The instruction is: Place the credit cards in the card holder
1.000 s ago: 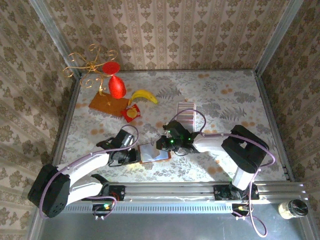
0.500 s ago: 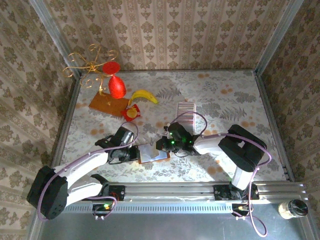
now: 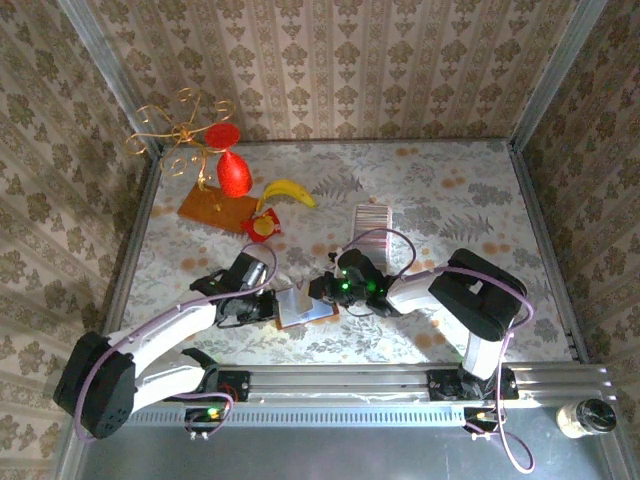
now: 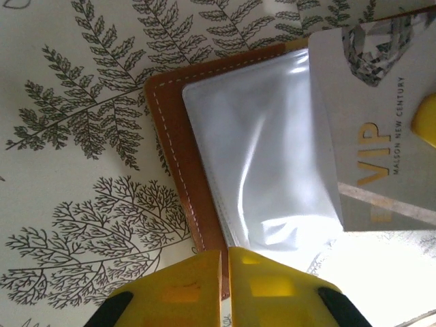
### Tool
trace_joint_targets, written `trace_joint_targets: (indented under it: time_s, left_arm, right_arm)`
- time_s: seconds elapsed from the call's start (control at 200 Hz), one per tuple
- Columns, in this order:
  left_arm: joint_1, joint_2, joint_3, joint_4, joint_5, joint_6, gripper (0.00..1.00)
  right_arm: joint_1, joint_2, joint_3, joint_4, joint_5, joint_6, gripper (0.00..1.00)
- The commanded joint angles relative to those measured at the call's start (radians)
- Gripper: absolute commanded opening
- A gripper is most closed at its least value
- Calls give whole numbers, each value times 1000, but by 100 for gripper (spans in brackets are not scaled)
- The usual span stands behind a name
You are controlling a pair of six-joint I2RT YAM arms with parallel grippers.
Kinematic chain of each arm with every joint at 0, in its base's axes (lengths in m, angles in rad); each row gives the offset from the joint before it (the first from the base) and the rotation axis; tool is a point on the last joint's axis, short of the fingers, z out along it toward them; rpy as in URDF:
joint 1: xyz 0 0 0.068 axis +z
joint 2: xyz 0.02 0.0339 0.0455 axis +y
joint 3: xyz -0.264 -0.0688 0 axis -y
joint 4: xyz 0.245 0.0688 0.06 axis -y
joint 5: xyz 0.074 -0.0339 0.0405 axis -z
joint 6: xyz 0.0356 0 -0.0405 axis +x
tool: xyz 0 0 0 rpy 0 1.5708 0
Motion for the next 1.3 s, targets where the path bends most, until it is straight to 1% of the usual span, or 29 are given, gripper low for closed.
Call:
trace_joint_targets:
  time_s: [0.0,0.16,0.33,0.45,0.665,0.785,1.08,1.15,1.235,1.295]
  left_arm:
    - [-3,24,-8,21,-10,2,11]
    - [-3,27,-22,26,-30,3,11]
    - [-3,19,-31,36,-48,-2,11]
    - [-3,37,-48,64,-29,-9,11]
    - [-8,70,-71,78,-41,-13,10]
    - [-8,77,-78,77,-50,-11,10]
    - [-7,79,-86,77,-55,-7,9]
    - [-8,78,-87,74,-58,-7,9]
    - [-7,75,-88,68,-60,-6,9]
    - [-8,68,-88,66,-62,-5,9]
  right_arm:
    - [11,29,-23,-18,32,25,0]
    - [23,15,-47,-34,60,37,0]
    - [38,-23,-58,-100,101,49,0]
    - [49,-21,-52,-98,92,71,0]
    - [58,1,-47,-31,72,94,0]
    - [67,15,-36,16,53,87,0]
    - [76,55,13,24,-9,63,1]
    - [76,58,22,10,-16,59,5]
    - [75,41,33,-64,3,39,21]
    - [75,18,47,-159,38,7,25]
